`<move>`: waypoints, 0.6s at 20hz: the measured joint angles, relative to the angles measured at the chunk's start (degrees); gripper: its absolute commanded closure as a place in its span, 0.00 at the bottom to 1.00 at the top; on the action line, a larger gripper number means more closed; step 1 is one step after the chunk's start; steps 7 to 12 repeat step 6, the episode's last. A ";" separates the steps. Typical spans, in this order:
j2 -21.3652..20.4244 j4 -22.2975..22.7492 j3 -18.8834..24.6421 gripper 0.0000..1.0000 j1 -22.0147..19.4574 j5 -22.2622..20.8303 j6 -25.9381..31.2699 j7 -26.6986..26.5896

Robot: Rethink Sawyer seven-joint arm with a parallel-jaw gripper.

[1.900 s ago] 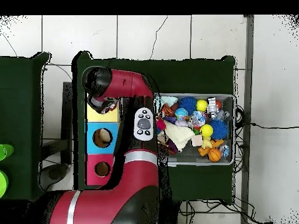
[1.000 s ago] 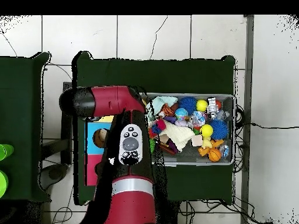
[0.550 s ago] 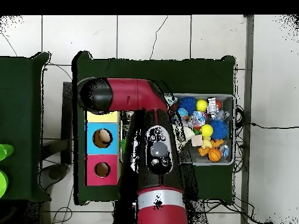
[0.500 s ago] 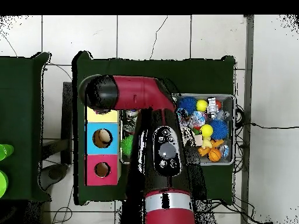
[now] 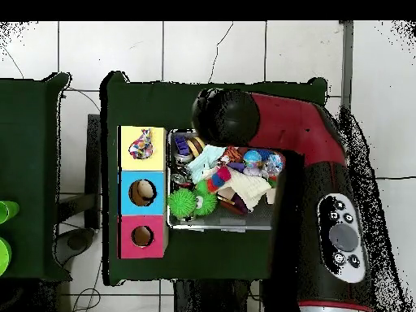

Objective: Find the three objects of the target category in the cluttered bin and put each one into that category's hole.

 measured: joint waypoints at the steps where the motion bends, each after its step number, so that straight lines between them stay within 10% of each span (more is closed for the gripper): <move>1: -0.17 0.02 0.31 1.00 -0.61 -0.32 -0.01 -0.52; 12: -1.04 0.17 1.77 1.00 -3.53 -2.74 -0.82 -3.10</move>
